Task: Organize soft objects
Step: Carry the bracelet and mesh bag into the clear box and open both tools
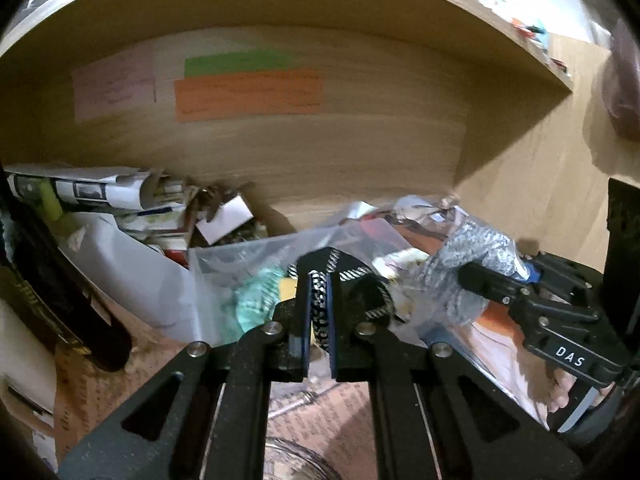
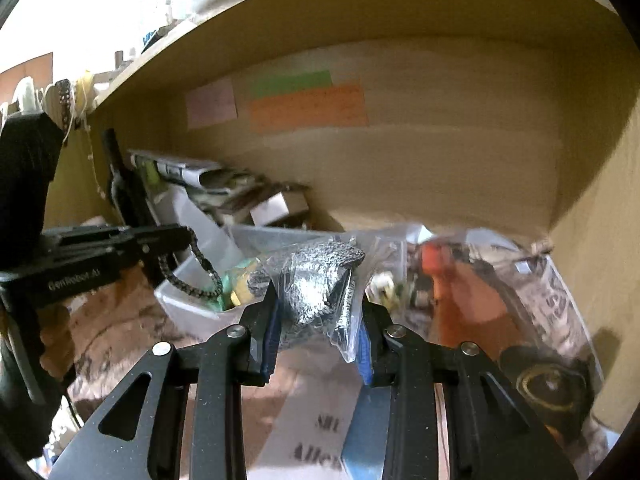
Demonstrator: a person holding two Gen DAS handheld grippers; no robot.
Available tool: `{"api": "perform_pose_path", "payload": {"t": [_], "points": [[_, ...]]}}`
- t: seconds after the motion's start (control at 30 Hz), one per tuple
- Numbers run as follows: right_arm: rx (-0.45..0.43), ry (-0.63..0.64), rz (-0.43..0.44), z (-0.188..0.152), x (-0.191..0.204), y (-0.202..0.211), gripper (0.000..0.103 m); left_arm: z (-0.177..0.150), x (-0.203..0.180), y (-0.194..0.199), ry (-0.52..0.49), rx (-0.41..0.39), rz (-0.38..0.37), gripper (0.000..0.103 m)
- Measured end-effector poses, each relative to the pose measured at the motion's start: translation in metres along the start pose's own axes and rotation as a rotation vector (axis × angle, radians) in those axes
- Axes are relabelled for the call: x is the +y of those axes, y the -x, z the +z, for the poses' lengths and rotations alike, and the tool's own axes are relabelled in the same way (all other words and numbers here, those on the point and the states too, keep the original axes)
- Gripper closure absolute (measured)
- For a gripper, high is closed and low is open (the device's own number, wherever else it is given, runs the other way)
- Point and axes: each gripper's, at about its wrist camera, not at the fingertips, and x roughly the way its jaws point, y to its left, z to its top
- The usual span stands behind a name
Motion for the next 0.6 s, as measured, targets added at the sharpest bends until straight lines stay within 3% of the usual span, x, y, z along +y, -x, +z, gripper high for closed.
{"api": "perform_pose_path", "payload": {"t": [0.13,0.6], "points": [[0.019,0.011,0.019,0.008,0.005,-0.022,0.075,0.003,0.013,-0.013,0.024,0.016,0.013,0.097],[0.198,0.072,0.001,-0.012,0.012,-0.089,0.074,-0.029,0.043,-0.074,0.078,0.219,-0.002,0.097]]}}
